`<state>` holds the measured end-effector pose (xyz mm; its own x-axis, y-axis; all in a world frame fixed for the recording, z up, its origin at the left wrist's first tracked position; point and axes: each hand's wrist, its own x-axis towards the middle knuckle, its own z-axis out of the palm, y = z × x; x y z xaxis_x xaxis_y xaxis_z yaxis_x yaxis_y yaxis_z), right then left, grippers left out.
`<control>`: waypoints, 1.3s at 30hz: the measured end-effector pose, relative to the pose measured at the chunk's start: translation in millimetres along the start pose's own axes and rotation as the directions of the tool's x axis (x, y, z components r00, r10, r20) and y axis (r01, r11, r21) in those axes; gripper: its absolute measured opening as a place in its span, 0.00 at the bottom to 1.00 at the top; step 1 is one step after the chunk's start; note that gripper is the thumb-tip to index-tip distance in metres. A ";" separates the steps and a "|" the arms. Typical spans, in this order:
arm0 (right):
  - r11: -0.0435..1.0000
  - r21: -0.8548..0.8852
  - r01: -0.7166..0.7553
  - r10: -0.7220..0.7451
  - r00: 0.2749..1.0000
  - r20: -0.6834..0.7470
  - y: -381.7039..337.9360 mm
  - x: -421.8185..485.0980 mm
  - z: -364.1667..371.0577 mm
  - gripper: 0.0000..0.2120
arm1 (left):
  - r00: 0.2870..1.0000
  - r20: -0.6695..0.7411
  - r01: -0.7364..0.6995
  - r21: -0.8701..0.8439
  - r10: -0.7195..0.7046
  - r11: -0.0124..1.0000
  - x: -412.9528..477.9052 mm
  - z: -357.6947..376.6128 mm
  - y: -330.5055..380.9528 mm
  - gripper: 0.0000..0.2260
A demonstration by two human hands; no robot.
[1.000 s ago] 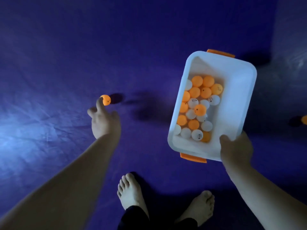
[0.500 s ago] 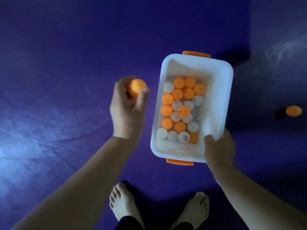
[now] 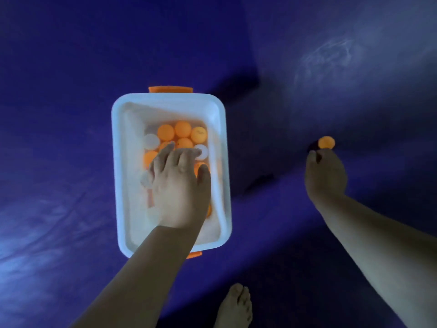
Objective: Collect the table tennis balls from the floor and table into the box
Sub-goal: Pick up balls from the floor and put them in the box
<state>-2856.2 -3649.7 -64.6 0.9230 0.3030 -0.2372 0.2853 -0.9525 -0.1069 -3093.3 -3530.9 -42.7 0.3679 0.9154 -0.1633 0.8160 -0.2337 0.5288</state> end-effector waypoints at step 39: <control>0.831 0.440 0.340 -0.468 0.855 0.224 -191.3 -182.2 -138.3 0.16 | 0.800 0.238 0.577 -0.052 -0.551 0.815 -19.6 -255.0 -35.6 0.03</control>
<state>-3043.2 -3527.0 132.6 0.5979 0.7115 -0.3691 0.4369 -0.6754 -0.5941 -3243.3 -3456.9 154.0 -0.0493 0.7831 -0.6199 0.8543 0.3546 0.3800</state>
